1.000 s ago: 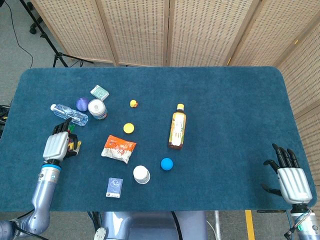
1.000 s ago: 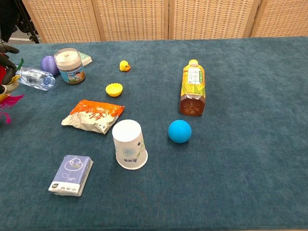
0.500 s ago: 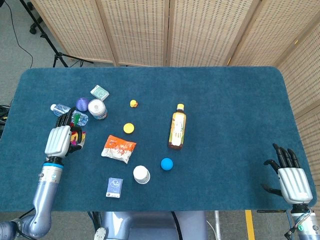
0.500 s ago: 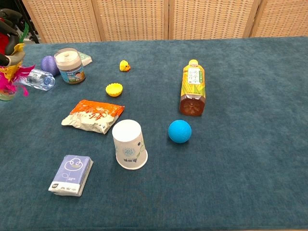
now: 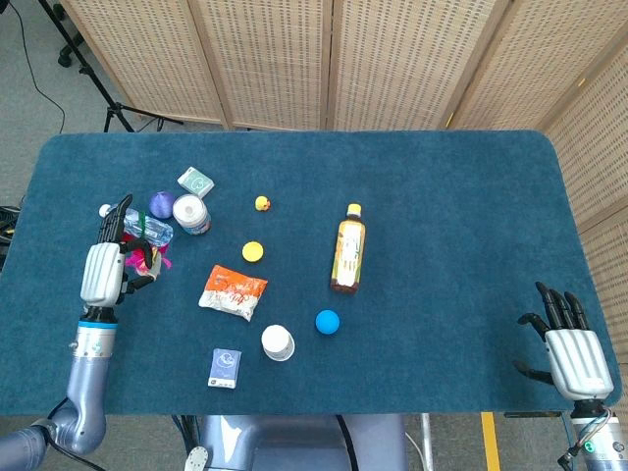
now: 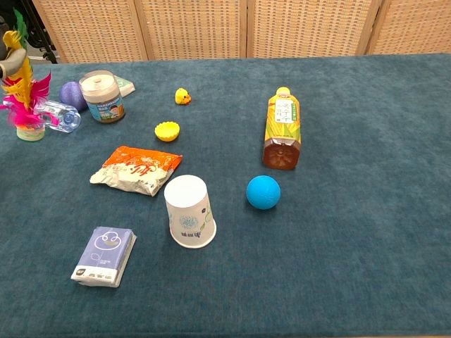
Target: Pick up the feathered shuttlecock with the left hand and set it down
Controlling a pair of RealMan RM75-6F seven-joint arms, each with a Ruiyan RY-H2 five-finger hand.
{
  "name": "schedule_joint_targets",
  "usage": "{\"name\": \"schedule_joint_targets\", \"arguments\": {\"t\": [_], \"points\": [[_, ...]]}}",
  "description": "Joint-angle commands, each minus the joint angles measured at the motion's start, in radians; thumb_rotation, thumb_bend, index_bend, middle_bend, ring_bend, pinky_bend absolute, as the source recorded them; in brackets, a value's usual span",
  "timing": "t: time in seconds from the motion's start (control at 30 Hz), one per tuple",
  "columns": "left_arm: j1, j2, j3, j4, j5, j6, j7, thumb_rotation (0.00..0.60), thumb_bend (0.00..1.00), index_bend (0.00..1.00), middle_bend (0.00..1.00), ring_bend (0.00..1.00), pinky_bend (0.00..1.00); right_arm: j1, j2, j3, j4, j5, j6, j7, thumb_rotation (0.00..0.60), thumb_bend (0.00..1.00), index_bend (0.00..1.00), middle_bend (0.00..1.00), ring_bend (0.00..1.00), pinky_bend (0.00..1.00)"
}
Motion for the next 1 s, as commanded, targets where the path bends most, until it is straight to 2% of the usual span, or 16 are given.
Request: {"name": "schedule_joint_targets", "arguments": {"t": [0.03,0.23,0.43,0.47,0.6,0.83,1.0], "points": [[0.038,-0.125,0.049,0.233,0.086,0.061,-0.218,0.6,0.44,0.77,0.0,0.0,0.05,0.0,-0.002,0.0,0.002,-0.001,0.0,-0.002,0.6,0.0,0.36,0.0,0.0,0.0],[0.052,-0.186,0.068,0.369,0.105,0.068,-0.328,0.6,0.43,0.77,0.0,0.0,0.05,-0.001,-0.003,0.003,0.005,0.001,0.005,-0.002,0.6,0.0,0.36,0.0,0.0,0.0],[0.06,-0.212,0.075,0.423,0.11,0.065,-0.353,0.6,0.41,0.76,0.0,0.0,0.05,-0.001,-0.004,0.003,0.007,-0.001,0.005,-0.003,0.6,0.0,0.36,0.0,0.0,0.0],[0.062,-0.214,0.074,0.429,0.11,0.064,-0.355,0.6,0.4,0.72,0.0,0.0,0.05,-0.001,-0.005,0.003,0.008,-0.001,0.006,-0.003,0.6,0.0,0.36,0.0,0.0,0.0],[0.064,-0.215,0.078,0.442,0.112,0.054,-0.354,0.6,0.35,0.47,0.0,0.0,0.05,-0.001,-0.005,0.003,0.009,-0.003,0.009,-0.002,0.6,0.0,0.36,0.0,0.0,0.0],[0.06,-0.192,0.07,0.402,0.122,0.057,-0.348,0.6,0.28,0.2,0.0,0.0,0.05,-0.002,-0.008,0.004,0.012,-0.005,0.013,-0.005,0.6,0.0,0.36,0.0,0.0,0.0],[0.052,-0.143,0.06,0.311,0.142,0.072,-0.313,0.6,0.23,0.05,0.0,0.0,0.0,-0.002,-0.012,0.003,0.016,-0.005,0.011,-0.006,0.6,0.0,0.36,0.0,0.0,0.0]]}}
